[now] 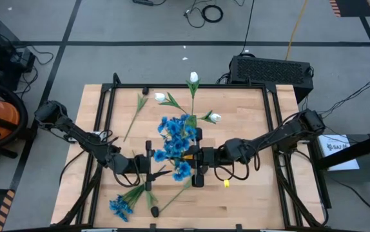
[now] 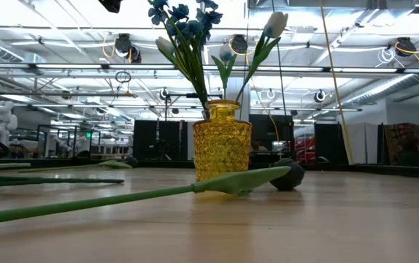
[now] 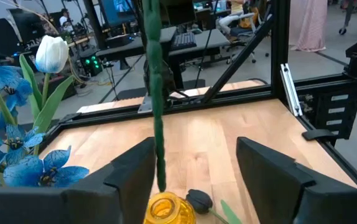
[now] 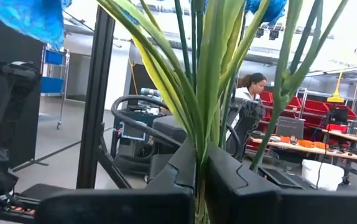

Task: Sort flowers into vase by color
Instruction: Put the right blue flower into the transparent vase

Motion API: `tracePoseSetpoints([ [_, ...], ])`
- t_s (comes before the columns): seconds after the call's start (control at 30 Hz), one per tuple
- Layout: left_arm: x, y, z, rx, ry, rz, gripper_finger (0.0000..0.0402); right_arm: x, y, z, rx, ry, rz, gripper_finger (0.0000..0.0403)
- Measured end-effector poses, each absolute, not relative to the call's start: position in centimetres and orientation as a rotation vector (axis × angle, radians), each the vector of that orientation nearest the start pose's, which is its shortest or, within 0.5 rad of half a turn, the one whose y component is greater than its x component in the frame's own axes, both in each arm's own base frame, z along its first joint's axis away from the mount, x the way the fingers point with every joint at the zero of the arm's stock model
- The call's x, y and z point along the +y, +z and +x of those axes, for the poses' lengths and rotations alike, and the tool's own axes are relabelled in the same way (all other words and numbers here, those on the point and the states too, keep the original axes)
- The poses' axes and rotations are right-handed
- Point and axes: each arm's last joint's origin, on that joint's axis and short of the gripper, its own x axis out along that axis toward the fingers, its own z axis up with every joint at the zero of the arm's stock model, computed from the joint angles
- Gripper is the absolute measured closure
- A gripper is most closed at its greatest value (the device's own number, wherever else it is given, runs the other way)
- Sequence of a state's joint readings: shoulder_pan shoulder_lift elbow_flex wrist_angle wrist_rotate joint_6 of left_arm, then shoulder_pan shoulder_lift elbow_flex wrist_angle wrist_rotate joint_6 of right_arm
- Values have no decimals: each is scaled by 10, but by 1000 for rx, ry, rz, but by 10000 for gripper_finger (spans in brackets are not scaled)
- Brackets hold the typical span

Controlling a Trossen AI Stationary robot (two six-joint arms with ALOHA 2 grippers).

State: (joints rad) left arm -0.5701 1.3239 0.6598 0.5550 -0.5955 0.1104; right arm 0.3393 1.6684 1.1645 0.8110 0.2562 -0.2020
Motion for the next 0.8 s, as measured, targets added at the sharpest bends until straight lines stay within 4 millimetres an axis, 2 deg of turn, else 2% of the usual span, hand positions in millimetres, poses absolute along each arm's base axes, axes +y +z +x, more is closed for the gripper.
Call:
tracePoseSetpoints([
  [0.47, -133, 243, 241, 120, 98, 163, 333, 120, 324, 363, -246, 63, -94, 389],
  [0.63, -132, 239, 240, 154, 110, 167, 387, 121, 320, 363, -198, 71, -63, 357],
  [0.8, -132, 236, 240, 180, 112, 161, 391, 121, 319, 363, -180, 75, -33, 311],
])
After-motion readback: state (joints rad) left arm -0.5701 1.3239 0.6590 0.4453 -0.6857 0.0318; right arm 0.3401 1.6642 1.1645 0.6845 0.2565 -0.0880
